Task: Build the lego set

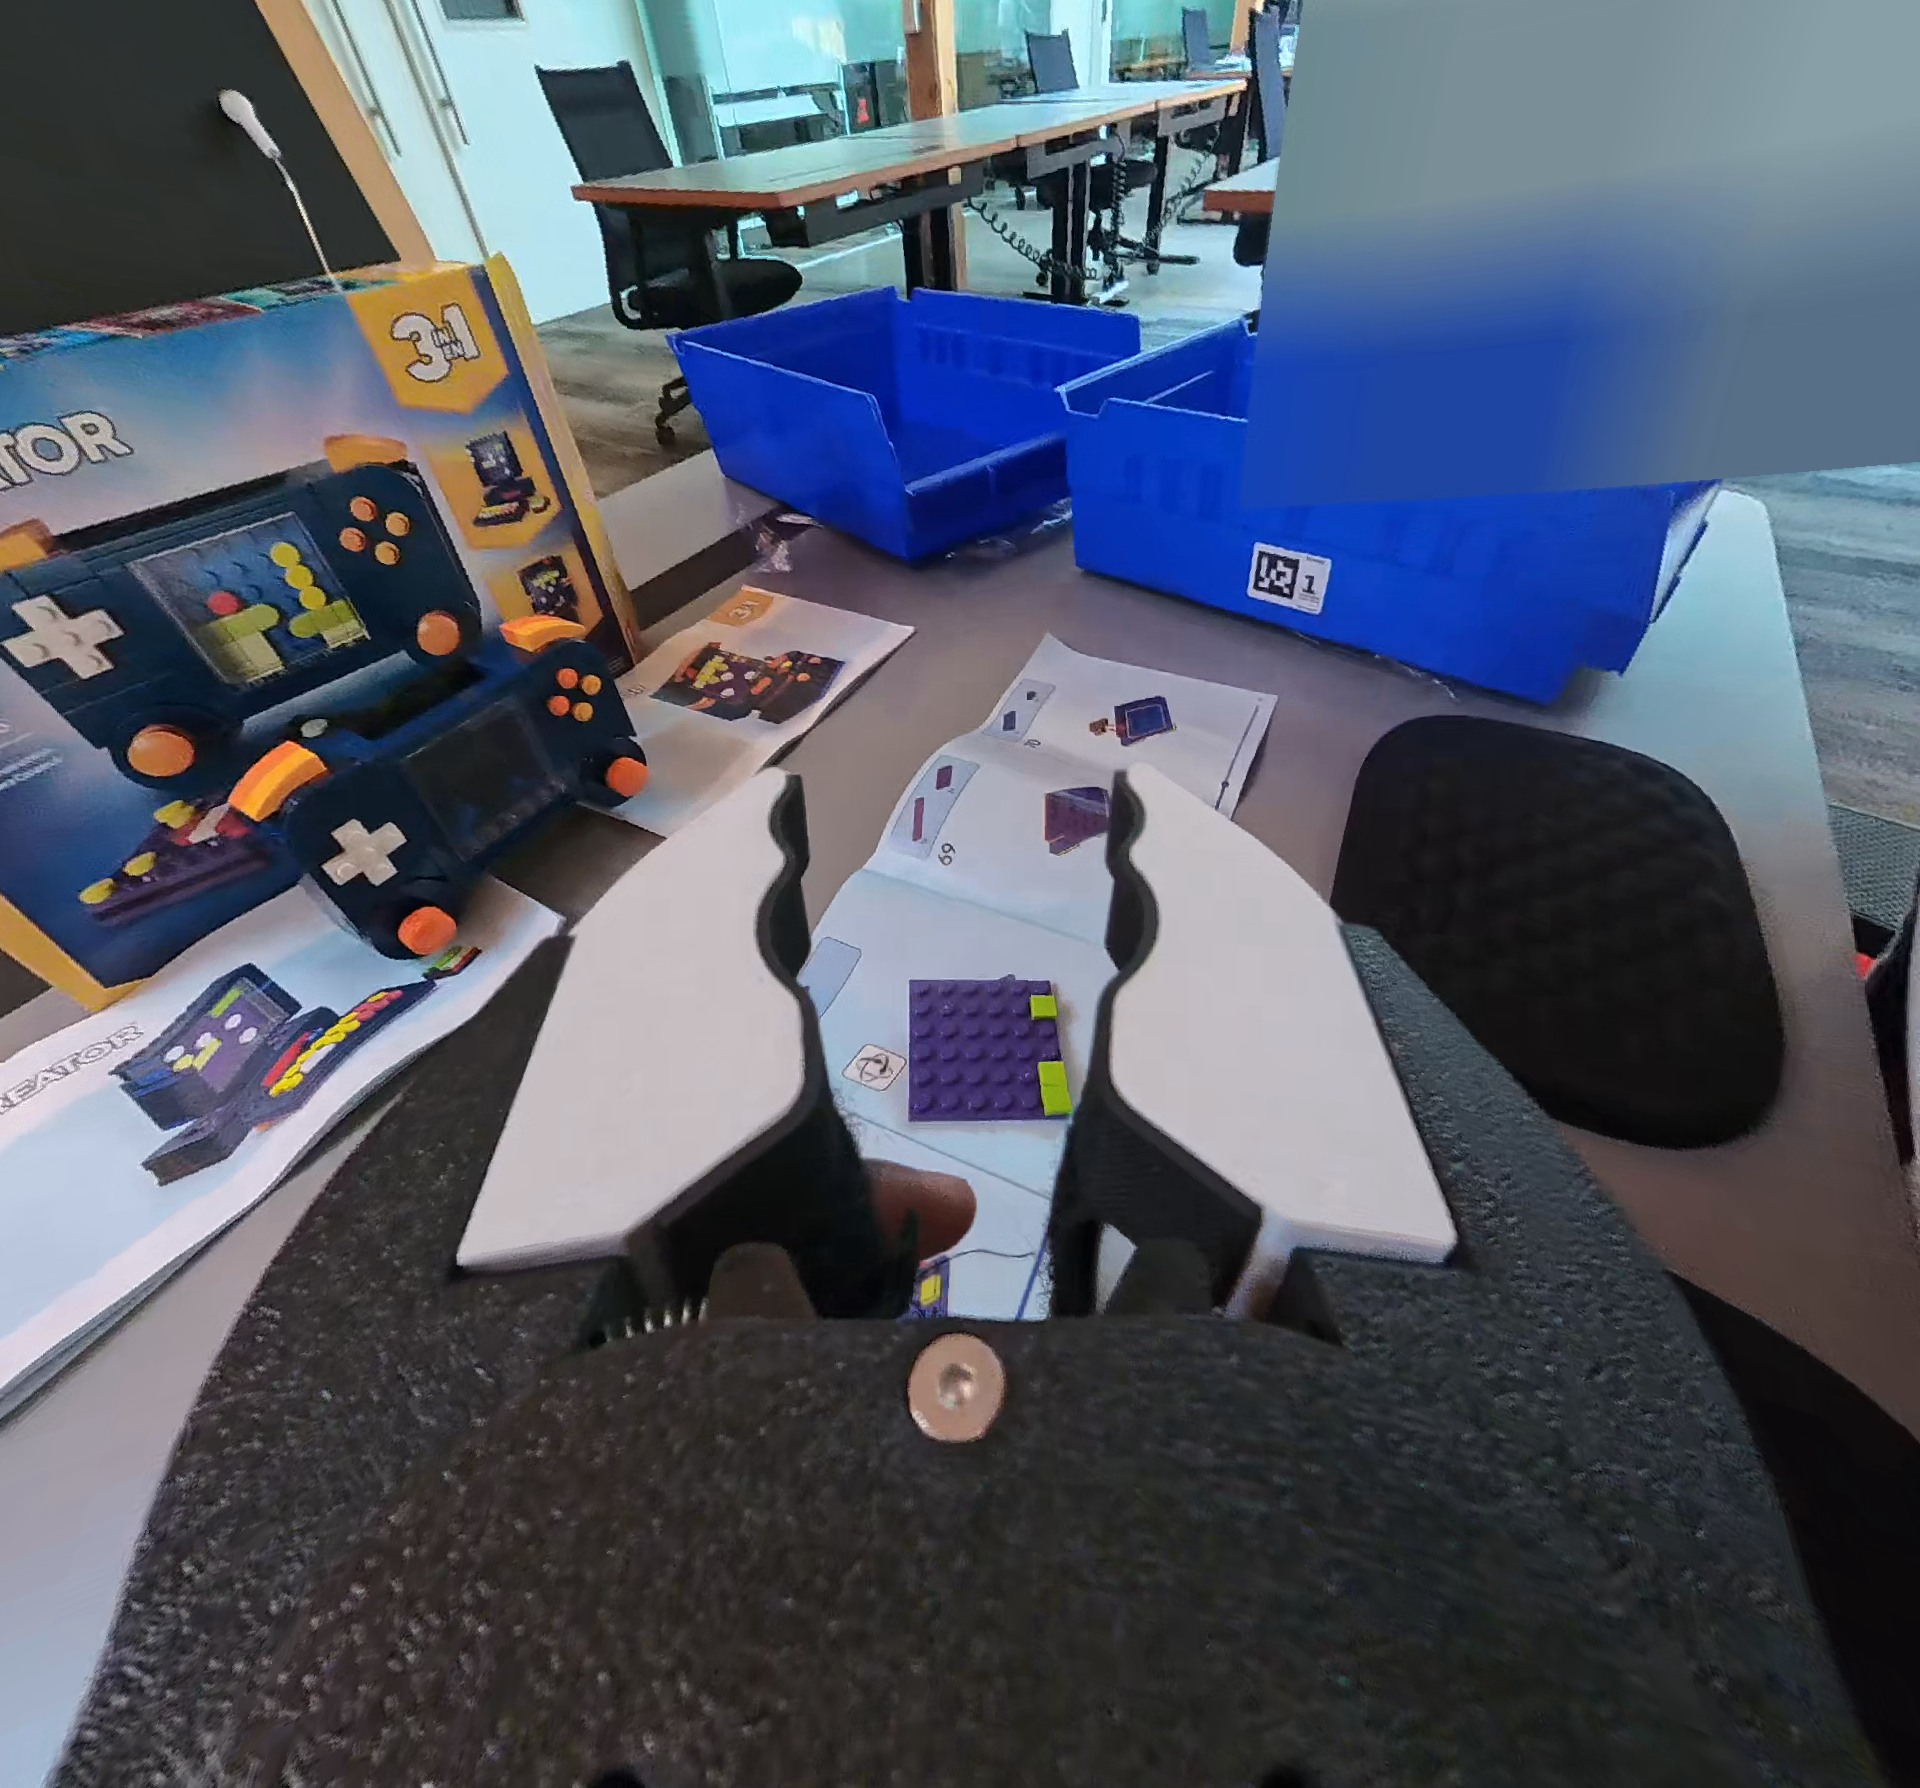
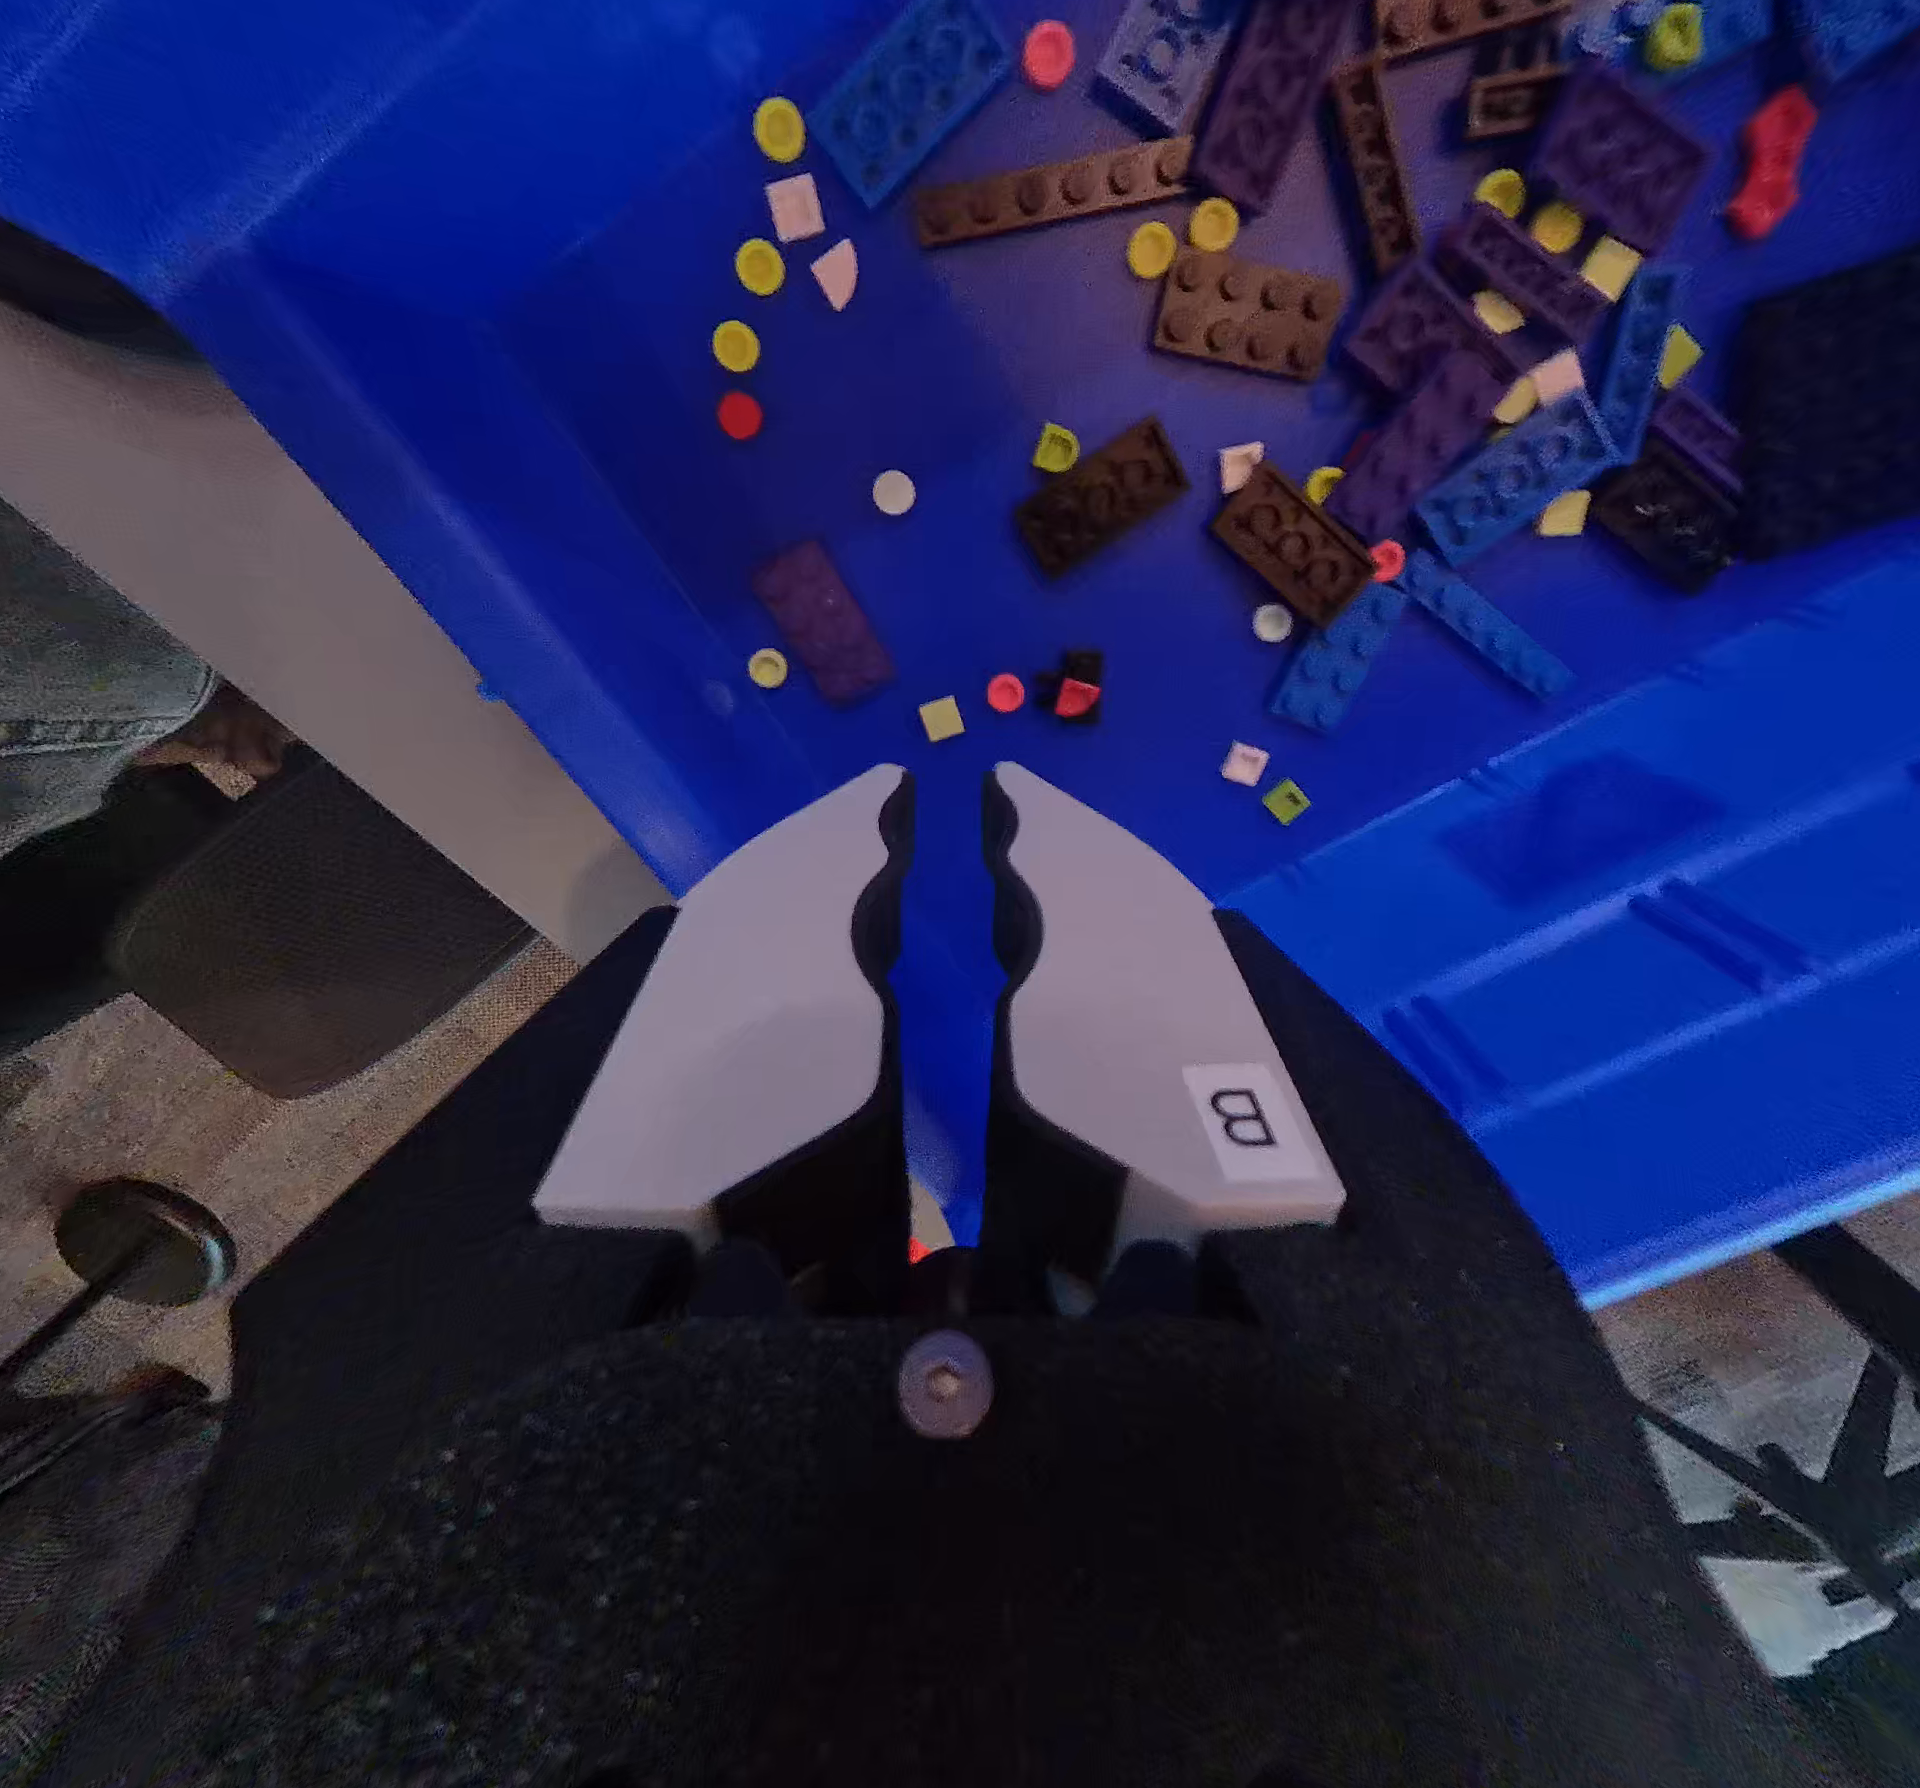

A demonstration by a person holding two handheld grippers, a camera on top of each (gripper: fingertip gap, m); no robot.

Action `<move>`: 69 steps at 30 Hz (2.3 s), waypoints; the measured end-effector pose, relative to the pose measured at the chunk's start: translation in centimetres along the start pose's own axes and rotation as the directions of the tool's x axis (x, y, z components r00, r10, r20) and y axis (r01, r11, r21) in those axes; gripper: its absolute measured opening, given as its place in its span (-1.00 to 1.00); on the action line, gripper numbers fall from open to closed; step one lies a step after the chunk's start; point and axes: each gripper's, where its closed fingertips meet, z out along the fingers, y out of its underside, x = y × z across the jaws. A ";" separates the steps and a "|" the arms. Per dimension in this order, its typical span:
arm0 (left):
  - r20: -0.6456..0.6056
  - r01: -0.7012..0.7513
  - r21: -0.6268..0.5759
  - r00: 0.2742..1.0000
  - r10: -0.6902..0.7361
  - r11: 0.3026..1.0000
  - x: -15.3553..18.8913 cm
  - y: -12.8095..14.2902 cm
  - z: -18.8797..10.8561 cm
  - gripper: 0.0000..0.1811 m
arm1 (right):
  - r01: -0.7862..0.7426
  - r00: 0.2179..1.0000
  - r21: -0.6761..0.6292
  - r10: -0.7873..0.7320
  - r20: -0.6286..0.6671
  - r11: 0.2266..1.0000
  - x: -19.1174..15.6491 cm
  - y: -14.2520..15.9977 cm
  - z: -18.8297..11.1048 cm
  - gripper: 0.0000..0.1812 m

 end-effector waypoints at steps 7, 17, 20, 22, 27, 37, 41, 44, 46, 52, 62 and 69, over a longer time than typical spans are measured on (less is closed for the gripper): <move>0.001 0.021 -0.047 1.000 -0.021 0.999 0.5 1.0 1.4 -0.41 | 0.093 0.996 0.053 -0.094 0.010 0.994 0.5 -2.2 1.4 -0.88; 0.001 -0.006 -0.107 1.000 0.006 0.994 0.5 1.4 2.6 -0.44 | 0.016 0.999 0.275 -0.025 0.028 0.961 1.5 -7.2 3.0 -0.57; -0.007 -0.018 -0.132 1.000 0.017 0.991 0.6 1.7 3.0 -0.44 | 0.038 0.994 0.306 -0.068 0.088 0.951 0.2 -7.9 3.6 -0.59; -0.006 -0.030 -0.147 1.000 0.029 0.989 0.5 1.8 3.2 -0.44 | 0.057 0.991 0.324 -0.094 0.099 0.944 -0.3 -8.1 3.8 -0.67; -0.009 -0.042 -0.151 0.999 0.041 0.988 0.4 1.7 4.0 -0.45 | -0.198 0.972 0.309 0.228 -0.064 0.930 3.6 -7.1 2.7 -0.65; -0.051 -0.047 -0.114 0.998 0.042 0.992 0.8 2.1 4.9 -0.46 | -0.361 0.825 0.356 0.474 -0.308 0.862 5.7 -1.8 -1.9 -0.97; -0.051 -0.038 -0.093 0.998 0.034 0.995 0.4 2.2 4.9 -0.47 | -0.275 0.860 0.257 0.356 -0.364 0.927 6.1 -0.7 -3.4 -1.00; -0.050 -0.035 -0.078 0.998 0.031 0.996 0.4 2.2 4.6 -0.47 | -0.060 0.934 0.148 0.107 -0.341 0.987 6.3 -0.6 -4.5 -1.00; -0.044 -0.036 -0.070 0.998 0.033 0.997 0.4 2.3 4.3 -0.47 | 0.103 0.956 0.040 -0.088 -0.279 0.994 6.4 -0.3 -4.7 -0.98; -0.027 -0.009 -0.030 1.000 0.008 1.000 0.4 2.5 3.6 -0.47 | 0.385 0.923 -0.141 -0.384 0.039 0.912 6.5 -0.3 -2.6 -0.88; -0.012 0.016 0.014 1.000 -0.016 1.000 -0.3 2.6 2.4 -0.48 | 0.538 0.842 -0.450 -0.483 0.241 0.713 6.8 2.6 2.3 -0.75; 0.002 0.027 0.023 1.000 -0.027 0.999 -0.8 3.1 1.6 -0.47 | 0.553 0.822 -0.491 -0.536 0.190 0.673 7.9 2.7 2.7 -0.80</move>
